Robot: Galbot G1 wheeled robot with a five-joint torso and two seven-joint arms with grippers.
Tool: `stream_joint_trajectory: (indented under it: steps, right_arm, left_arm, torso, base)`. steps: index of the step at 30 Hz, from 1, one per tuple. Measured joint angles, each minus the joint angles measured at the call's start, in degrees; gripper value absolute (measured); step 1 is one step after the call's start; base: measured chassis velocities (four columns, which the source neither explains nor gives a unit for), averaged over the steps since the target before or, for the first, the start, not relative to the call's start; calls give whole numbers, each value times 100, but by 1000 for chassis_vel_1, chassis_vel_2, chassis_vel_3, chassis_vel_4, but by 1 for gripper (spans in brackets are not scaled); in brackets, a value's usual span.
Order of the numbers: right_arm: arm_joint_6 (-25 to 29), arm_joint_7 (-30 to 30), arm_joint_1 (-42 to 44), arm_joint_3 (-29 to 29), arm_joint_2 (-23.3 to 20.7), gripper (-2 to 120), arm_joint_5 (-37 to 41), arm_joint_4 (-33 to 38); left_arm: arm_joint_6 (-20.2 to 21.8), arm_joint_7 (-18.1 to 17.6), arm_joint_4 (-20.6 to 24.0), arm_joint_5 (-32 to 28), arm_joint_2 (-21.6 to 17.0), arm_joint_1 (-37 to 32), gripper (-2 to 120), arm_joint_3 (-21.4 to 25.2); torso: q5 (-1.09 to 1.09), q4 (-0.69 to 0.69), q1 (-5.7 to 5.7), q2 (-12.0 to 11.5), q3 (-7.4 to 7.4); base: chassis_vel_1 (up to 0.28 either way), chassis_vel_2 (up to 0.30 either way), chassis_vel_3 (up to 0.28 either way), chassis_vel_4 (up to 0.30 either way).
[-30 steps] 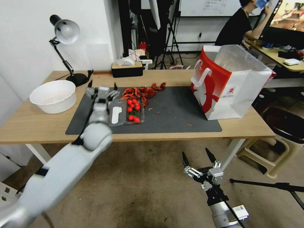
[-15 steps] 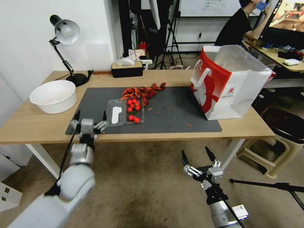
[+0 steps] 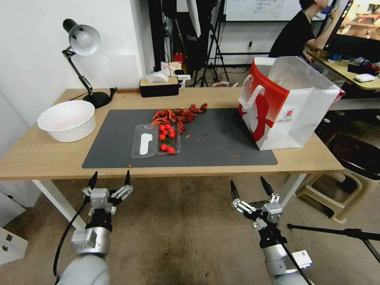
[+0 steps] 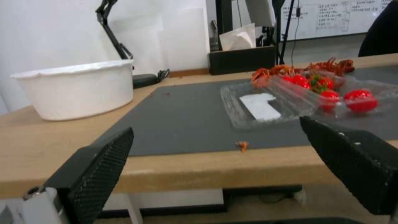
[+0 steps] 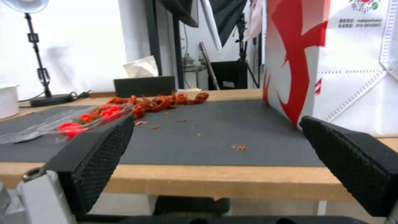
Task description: Pick up the trash from the table and place it into the takeout bag.
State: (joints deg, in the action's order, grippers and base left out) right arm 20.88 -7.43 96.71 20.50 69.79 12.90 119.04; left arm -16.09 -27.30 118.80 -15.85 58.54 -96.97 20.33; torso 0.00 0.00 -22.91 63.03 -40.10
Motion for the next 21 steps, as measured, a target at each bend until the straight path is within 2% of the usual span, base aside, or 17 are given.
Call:
stream_joint_trajectory:
  steps: [7, 21]
  right_arm:
    - [-254, -87, -142, -20, -34, 100, 159, -13]
    - [-292, -94, -207, -32, -30, 100, 195, -55]
  left_arm:
    - [-115, -1, -77, 83, 84, -34, 100, -50]
    - [-104, -9, -86, 79, 41, -32, 100, -81]
  torso:
    - [0, -1, 0, 0, 0]
    - [0, 0, -1, -1, 0]
  base:
    - [0, 0, 0, 0]
    - [0, 0, 0, 0]
